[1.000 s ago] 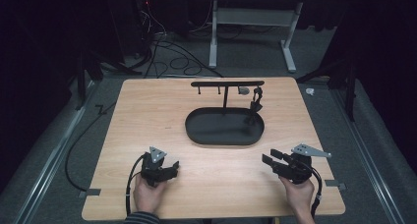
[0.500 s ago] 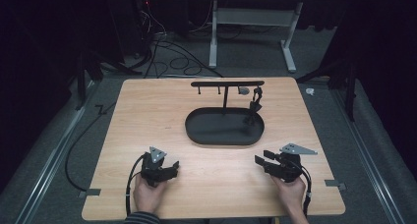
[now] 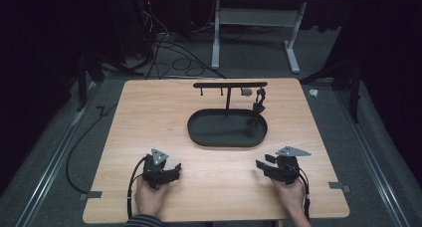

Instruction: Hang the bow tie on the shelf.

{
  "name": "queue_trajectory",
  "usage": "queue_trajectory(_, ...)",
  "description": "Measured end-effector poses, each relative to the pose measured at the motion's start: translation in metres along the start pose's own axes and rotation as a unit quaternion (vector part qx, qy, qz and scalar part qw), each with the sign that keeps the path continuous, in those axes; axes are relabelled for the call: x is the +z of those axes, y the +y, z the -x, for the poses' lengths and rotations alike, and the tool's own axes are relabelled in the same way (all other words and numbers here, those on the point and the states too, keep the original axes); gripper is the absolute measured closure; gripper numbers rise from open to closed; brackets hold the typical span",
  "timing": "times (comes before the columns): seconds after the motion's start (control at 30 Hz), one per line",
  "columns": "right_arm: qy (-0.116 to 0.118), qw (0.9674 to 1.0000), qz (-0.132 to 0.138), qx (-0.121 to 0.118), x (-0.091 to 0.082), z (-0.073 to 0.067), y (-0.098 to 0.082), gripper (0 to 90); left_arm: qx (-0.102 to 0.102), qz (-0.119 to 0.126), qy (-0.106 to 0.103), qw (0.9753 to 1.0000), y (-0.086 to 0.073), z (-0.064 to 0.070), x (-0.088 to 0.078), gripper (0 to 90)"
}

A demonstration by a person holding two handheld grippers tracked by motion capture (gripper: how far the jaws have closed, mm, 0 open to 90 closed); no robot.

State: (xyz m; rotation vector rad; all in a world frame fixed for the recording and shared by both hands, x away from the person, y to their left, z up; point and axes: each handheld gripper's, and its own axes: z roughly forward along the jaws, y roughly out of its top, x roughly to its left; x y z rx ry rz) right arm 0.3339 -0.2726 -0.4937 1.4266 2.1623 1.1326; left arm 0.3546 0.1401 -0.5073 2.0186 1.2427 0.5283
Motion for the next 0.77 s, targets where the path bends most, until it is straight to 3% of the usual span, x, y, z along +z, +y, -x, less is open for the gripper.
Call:
queue_trajectory(0.37,-0.049,0.9978,-0.018,-0.041,0.013,-0.002,0.0,47.8,0.0,0.0,0.0,1.0,0.0,0.0,0.0,24.2)
queue_trajectory(0.57,-0.057,0.996,-0.025,-0.065,0.015,-0.005,0.001,43.5,0.0,0.0,0.0,1.0,0.0,0.0,0.0,24.2)
queue_trajectory(0.77,-0.059,0.996,-0.025,-0.062,0.015,-0.005,0.001,43.3,0.0,0.0,0.0,1.0,0.0,0.0,0.0,24.1)
